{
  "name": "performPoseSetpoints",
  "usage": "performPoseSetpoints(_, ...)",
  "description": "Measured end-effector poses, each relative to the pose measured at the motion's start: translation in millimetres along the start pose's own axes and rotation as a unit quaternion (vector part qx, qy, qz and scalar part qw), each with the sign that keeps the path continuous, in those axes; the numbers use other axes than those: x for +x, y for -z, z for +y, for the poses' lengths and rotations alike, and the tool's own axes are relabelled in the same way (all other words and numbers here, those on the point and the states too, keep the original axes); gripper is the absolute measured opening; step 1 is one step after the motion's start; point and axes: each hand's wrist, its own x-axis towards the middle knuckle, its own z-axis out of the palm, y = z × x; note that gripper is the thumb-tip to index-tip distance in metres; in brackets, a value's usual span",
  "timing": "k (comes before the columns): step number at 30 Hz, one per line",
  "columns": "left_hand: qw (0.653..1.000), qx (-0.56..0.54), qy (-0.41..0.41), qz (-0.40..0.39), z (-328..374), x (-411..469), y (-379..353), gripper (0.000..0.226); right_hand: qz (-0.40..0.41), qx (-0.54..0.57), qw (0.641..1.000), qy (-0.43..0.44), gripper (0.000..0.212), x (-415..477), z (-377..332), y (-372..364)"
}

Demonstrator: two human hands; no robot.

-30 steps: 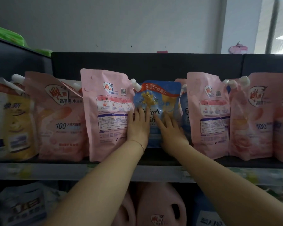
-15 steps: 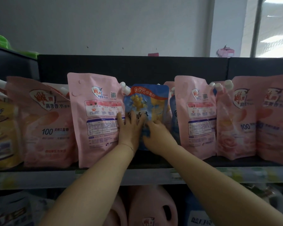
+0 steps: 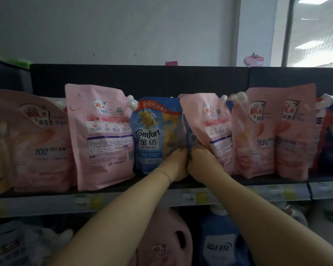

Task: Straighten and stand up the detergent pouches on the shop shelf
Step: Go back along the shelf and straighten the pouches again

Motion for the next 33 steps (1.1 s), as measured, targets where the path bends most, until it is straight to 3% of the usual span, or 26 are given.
performPoseSetpoints(3,0.998,-0.028,0.048,0.021,10,17,-10,0.043,0.011,0.006,1.0,-0.009,0.035,-4,11,8)
performPoseSetpoints(7,0.981,-0.137,0.111,0.084,18,26,-16,0.06,0.022,0.009,1.0,-0.012,0.032,0,27,22)
performPoseSetpoints(11,0.96,-0.213,0.155,0.096,19,41,-20,0.065,0.021,0.005,1.0,-0.002,0.023,3,40,30)
performPoseSetpoints(14,0.919,-0.343,0.163,0.11,19,51,-20,0.045,0.023,0.012,1.0,0.003,0.011,5,49,30)
performPoseSetpoints(16,0.869,-0.445,0.186,0.109,22,56,-20,0.044,0.025,0.024,0.999,-0.005,0.01,7,54,32)
performPoseSetpoints(18,0.841,-0.488,0.202,0.118,24,63,-23,0.046,0.021,0.02,1.0,-0.007,0.009,9,59,34)
performPoseSetpoints(22,0.851,-0.449,0.227,0.15,20,76,-28,0.042,0.016,0.015,1.0,-0.004,0.008,14,61,34)
performPoseSetpoints(25,0.865,-0.422,0.208,0.173,27,69,-23,0.026,0.023,0.017,1.0,-0.004,0.008,15,59,29)
performPoseSetpoints(28,0.845,-0.452,0.209,0.194,32,57,-19,0.02,0.017,0.009,1.0,-0.008,0.012,13,56,25)
performPoseSetpoints(33,0.848,-0.444,0.198,0.211,35,38,-13,0.01,0.023,-0.038,0.999,-0.007,0.044,14,51,19)
